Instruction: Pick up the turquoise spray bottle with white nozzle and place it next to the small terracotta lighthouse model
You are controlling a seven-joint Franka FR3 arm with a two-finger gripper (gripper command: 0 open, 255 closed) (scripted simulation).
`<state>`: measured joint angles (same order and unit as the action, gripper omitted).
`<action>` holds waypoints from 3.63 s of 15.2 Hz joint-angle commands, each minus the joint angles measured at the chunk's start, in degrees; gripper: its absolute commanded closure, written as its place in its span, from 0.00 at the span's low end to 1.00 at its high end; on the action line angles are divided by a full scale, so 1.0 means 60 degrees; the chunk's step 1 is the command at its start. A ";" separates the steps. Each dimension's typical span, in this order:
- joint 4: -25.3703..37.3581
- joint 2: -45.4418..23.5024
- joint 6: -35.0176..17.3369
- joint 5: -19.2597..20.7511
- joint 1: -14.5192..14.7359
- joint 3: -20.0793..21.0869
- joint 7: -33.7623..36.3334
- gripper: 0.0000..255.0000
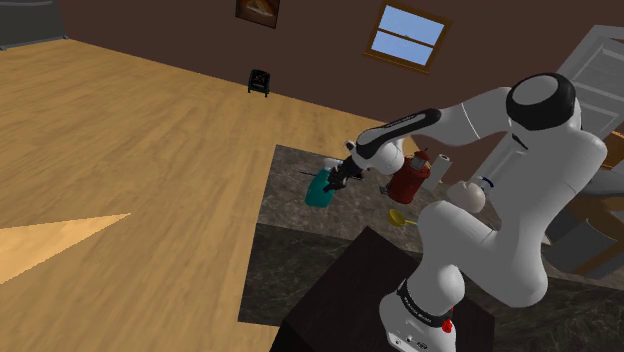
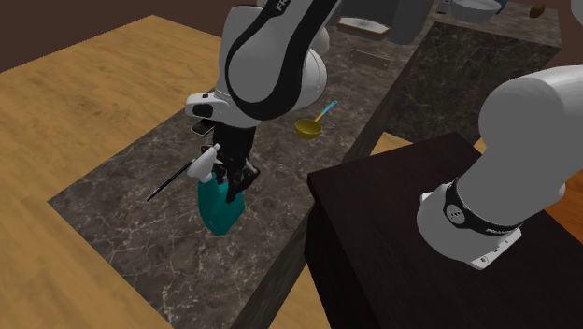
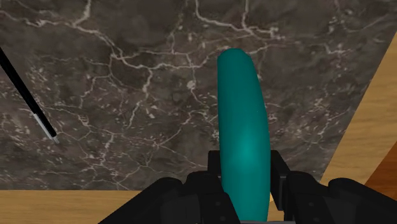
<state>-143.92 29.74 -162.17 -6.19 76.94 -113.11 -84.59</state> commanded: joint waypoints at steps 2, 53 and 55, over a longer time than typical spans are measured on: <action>-0.0039 -0.0282 0.0347 -0.0192 -0.0619 0.0700 0.0027 1.00; 0.2404 0.0291 0.6491 0.0760 -0.8300 0.9703 0.3224 1.00; 0.2605 0.0327 0.6725 0.0776 -0.8334 0.9817 0.3324 1.00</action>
<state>-129.10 31.71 -122.62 -1.50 26.91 -54.52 -64.98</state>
